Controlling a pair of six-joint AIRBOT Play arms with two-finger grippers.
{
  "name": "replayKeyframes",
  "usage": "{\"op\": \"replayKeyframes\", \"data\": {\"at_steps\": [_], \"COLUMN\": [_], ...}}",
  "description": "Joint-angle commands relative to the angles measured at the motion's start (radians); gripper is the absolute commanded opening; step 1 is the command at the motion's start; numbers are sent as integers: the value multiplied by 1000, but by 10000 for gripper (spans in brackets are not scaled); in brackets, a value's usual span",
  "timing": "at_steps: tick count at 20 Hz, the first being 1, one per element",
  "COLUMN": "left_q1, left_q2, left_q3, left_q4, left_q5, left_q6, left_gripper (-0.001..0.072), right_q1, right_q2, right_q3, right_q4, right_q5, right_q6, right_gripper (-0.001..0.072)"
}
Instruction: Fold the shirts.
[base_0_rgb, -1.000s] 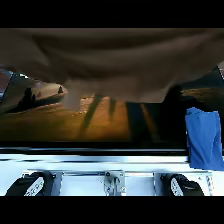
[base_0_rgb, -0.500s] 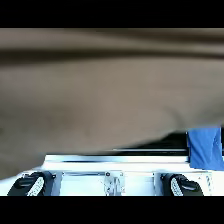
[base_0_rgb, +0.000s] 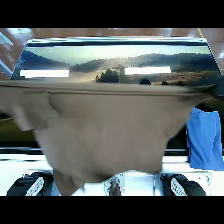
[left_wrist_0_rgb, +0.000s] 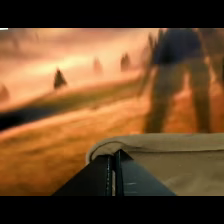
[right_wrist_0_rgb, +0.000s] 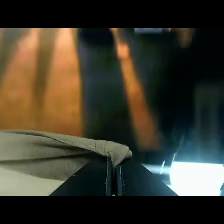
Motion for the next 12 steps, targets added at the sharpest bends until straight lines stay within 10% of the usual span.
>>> {"op": "replayKeyframes", "data": {"at_steps": [1,8,12], "left_q1": [1,-23,-92], "left_q2": [-179,-613,-750], "left_q3": [-193,-181,-179], "left_q4": [-87,-401,-434], "left_q5": [127,585,763], "left_q6": [6,74,81], "left_gripper": [36,37,38], "right_q1": [29,95,95], "right_q2": [-179,-525,-618], "right_q3": [-199,-203,-203], "right_q4": [1,5,5], "right_q5": [-211,-867,-987], "right_q6": [-27,134,222], "right_gripper": [62,63,64]}}
